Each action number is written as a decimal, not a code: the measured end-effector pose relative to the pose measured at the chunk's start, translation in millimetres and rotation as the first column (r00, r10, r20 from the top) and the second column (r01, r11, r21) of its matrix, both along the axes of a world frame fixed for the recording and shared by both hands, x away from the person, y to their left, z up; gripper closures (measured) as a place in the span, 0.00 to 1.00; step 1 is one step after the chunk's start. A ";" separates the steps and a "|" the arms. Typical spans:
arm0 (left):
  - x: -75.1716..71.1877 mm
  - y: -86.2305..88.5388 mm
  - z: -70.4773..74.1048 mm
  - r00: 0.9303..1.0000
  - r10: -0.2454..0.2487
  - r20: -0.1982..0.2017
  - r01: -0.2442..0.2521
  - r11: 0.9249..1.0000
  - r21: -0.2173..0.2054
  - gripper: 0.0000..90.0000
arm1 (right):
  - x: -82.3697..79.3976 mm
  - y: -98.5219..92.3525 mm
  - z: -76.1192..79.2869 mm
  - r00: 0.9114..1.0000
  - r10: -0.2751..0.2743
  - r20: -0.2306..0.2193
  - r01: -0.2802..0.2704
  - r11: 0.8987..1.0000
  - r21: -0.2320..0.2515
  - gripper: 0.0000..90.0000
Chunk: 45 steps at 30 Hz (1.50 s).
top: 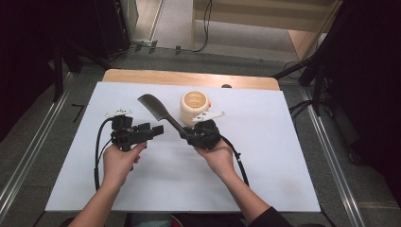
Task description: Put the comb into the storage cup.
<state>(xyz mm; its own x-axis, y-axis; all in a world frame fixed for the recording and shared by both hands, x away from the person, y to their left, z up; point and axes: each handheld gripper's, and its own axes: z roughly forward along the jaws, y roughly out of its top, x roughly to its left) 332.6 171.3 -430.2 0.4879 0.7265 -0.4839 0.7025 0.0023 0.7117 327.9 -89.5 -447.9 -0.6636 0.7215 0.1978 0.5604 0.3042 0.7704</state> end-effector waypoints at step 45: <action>30.3 -21.2 -24.8 0.985 0.121 -0.126 -0.141 0.976 -0.168 0.54 | -6.6 27.0 -7.9 0.998 -0.051 0.038 0.048 0.995 0.084 0.78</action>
